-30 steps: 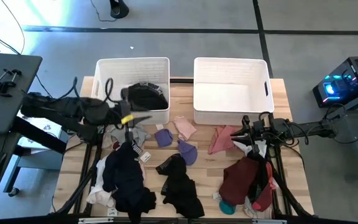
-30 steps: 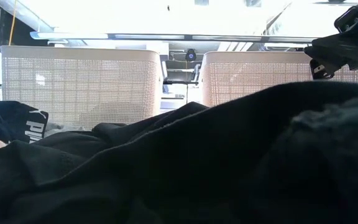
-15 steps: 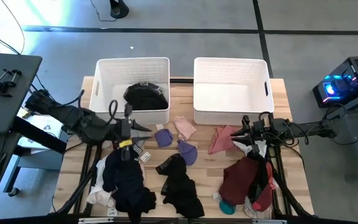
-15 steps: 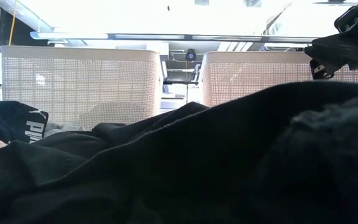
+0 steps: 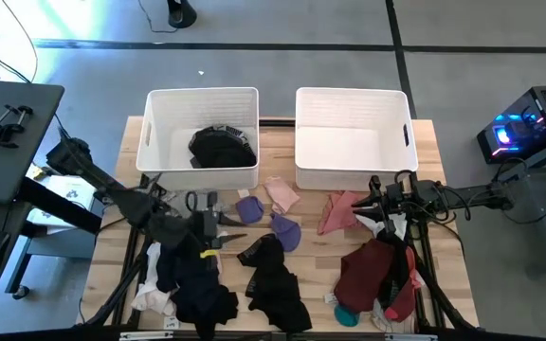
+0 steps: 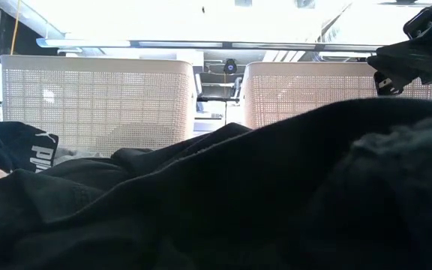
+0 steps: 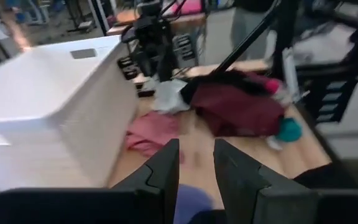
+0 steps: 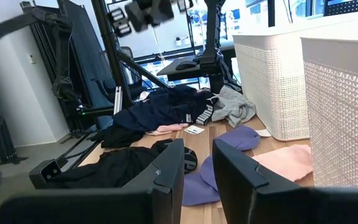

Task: Sort clothes
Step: Put the white sock into the right white laundry bin

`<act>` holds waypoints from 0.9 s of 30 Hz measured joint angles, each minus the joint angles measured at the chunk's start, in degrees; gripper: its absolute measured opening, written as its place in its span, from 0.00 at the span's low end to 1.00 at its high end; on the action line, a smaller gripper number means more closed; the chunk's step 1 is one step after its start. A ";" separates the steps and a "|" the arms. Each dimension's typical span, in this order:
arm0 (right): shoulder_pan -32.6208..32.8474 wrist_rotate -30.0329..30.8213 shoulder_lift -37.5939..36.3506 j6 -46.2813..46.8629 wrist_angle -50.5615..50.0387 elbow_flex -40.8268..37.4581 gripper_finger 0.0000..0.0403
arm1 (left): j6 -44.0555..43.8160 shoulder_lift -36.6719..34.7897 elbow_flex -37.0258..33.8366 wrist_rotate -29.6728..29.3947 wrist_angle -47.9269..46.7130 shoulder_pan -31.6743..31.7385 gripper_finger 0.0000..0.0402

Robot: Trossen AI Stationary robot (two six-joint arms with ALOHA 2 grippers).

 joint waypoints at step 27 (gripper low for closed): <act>10.57 9.42 14.88 -3.65 28.50 6.45 0.15 | -4.90 -8.11 -22.62 1.59 24.33 1.31 0.22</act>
